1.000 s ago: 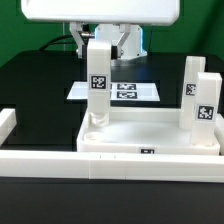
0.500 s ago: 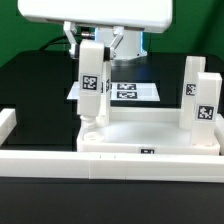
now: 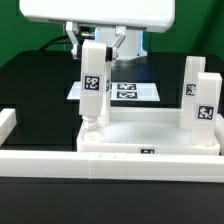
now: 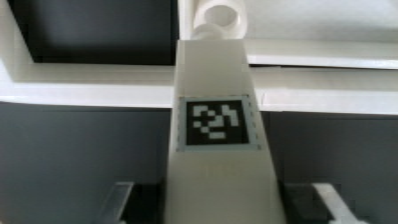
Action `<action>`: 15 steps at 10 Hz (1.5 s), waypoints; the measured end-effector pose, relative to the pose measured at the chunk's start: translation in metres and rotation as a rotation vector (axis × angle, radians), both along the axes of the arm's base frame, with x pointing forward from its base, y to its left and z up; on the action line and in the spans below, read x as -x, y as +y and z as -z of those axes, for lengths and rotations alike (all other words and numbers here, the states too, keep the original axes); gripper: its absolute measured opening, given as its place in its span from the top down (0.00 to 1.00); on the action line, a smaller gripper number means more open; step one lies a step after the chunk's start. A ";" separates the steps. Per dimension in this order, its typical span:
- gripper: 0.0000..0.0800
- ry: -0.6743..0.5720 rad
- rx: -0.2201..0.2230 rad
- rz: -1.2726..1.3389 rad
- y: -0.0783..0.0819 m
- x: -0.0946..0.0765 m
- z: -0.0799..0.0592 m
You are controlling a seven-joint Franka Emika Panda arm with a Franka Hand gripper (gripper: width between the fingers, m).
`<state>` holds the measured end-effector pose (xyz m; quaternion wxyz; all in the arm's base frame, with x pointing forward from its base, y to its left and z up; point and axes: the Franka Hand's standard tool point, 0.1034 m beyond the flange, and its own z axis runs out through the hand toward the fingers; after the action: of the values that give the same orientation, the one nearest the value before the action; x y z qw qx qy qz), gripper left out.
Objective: Assemble desk
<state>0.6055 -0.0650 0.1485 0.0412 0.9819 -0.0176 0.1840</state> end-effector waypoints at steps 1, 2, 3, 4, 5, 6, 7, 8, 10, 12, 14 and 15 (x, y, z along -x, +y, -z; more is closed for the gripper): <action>0.64 0.021 -0.020 -0.007 -0.001 0.001 -0.001; 0.64 0.011 -0.033 -0.009 0.000 -0.002 -0.006; 0.64 0.007 -0.038 -0.019 0.003 -0.004 -0.007; 0.64 0.016 -0.052 -0.023 0.002 -0.004 -0.008; 0.64 0.038 -0.078 -0.010 -0.004 -0.002 -0.010; 0.64 0.034 -0.074 -0.005 -0.005 -0.002 -0.009; 0.64 0.036 -0.074 -0.006 -0.005 -0.002 -0.008; 0.64 0.036 -0.074 -0.005 -0.005 -0.002 -0.008; 0.64 0.039 -0.071 -0.006 -0.005 -0.002 -0.004; 0.64 0.038 -0.065 -0.009 -0.005 -0.008 -0.002; 0.64 0.048 -0.064 -0.006 -0.002 -0.008 0.006; 0.64 0.051 -0.063 -0.004 0.001 -0.008 0.010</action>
Offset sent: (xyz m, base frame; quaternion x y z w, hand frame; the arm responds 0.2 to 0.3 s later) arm 0.0133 0.0314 0.0064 0.1328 0.0036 0.0281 0.9907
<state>0.6133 -0.0642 0.1384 0.0104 0.9871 -0.0206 0.1583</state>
